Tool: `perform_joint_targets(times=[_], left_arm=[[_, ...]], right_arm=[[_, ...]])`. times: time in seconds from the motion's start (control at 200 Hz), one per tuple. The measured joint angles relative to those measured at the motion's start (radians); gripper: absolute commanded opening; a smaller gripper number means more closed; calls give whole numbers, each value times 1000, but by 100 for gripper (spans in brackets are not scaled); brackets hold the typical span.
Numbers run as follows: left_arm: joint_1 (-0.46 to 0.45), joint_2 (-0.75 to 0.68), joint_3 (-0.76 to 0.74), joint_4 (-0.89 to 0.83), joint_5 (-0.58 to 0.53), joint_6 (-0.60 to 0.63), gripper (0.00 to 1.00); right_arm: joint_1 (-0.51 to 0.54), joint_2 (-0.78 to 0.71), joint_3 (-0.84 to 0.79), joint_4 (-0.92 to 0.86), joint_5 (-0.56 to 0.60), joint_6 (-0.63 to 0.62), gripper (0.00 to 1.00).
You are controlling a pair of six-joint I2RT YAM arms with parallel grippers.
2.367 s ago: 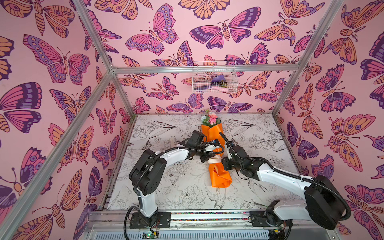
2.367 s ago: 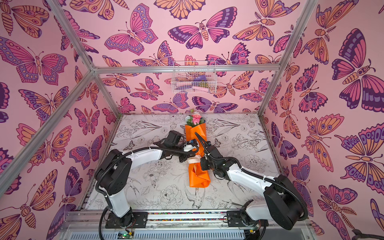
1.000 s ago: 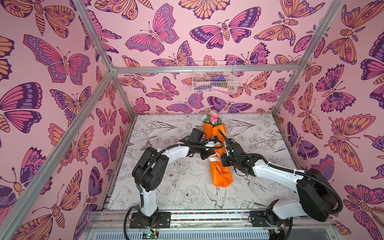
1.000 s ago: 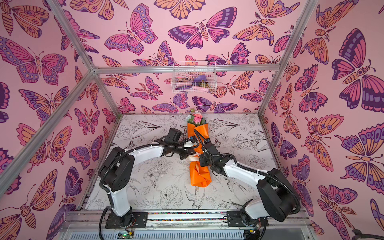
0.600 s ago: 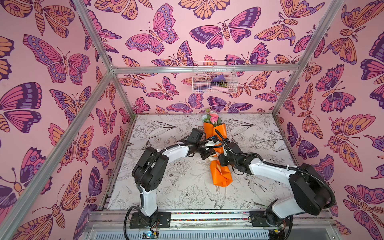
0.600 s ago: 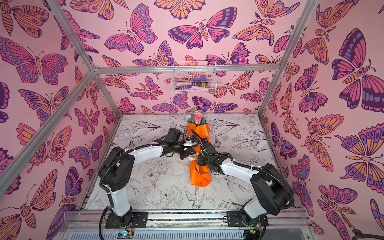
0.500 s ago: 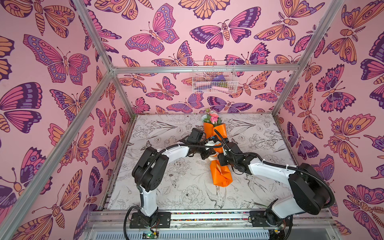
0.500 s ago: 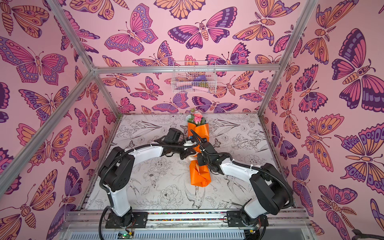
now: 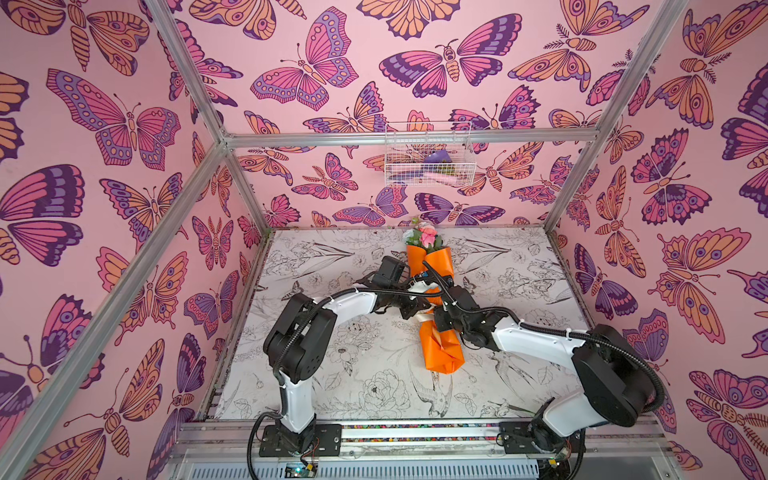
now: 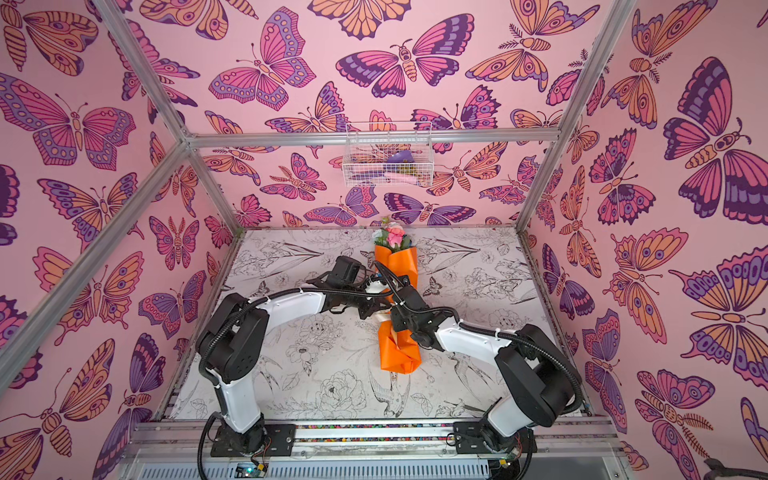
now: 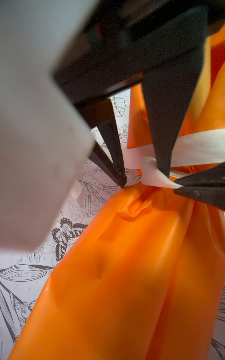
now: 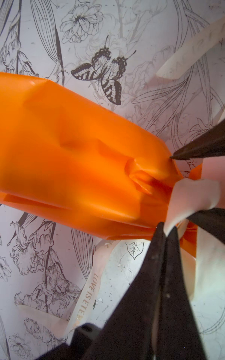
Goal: Tie the bouquet of fake flowers
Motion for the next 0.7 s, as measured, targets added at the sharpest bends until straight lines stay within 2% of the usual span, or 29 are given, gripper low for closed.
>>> perform_joint_targets(times=[0.105,0.235,0.486,0.586,0.701], left_arm=[[0,0,-7,2,5,-7,22],[1,-1,-23,9,6,-19,28],[21,-82,-159,72,-40,-68,29],[26,-148,-255,147,-79,-115,21],[27,-203,-353,245,-116,-173,20]], right_arm=[[0,9,0,28,15,-2,24],[0,34,7,50,41,3,16],[0,59,12,72,73,15,13],[0,59,12,73,88,26,11],[0,59,12,74,98,40,10]])
